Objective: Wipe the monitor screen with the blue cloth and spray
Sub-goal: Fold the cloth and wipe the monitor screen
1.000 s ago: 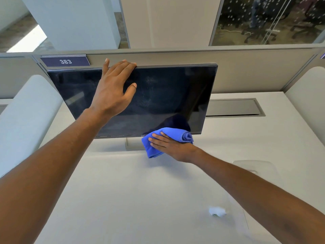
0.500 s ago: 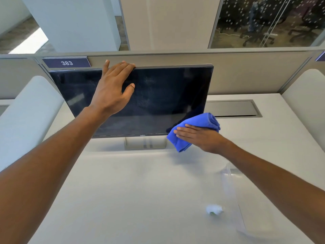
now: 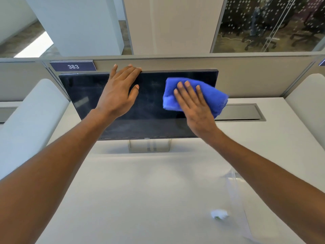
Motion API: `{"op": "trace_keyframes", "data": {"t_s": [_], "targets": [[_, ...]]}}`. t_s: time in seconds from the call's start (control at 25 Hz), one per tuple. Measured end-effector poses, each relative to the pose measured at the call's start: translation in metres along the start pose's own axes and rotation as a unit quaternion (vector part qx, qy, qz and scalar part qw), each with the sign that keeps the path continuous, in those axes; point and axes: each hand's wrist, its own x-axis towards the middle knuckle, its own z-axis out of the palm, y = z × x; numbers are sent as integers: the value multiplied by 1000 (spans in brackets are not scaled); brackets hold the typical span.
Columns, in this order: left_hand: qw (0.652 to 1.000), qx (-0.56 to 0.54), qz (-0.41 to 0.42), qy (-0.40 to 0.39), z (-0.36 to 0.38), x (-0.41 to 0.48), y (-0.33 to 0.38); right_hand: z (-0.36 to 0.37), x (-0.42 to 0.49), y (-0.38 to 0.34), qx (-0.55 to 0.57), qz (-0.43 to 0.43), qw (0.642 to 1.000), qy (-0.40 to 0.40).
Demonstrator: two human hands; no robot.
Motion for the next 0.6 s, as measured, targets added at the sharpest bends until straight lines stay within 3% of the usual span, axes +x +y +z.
{"op": "trace_keyframes", "data": {"t_s": [0.12,0.24,0.4,0.6], "targets": [[999,23,21,11,2,0,-5,13,-21,-30,-31,-131,987,-86],[998,40,40,11,3,0,-11,20,-23,-34,-56,-153,981,-100],[996,53,75,17,1,-1,-24,18,-4,-27,-78,-114,988,-76],[994,76,55,55,-10,-14,-63,8,17,-24,-73,74,994,18]]}}
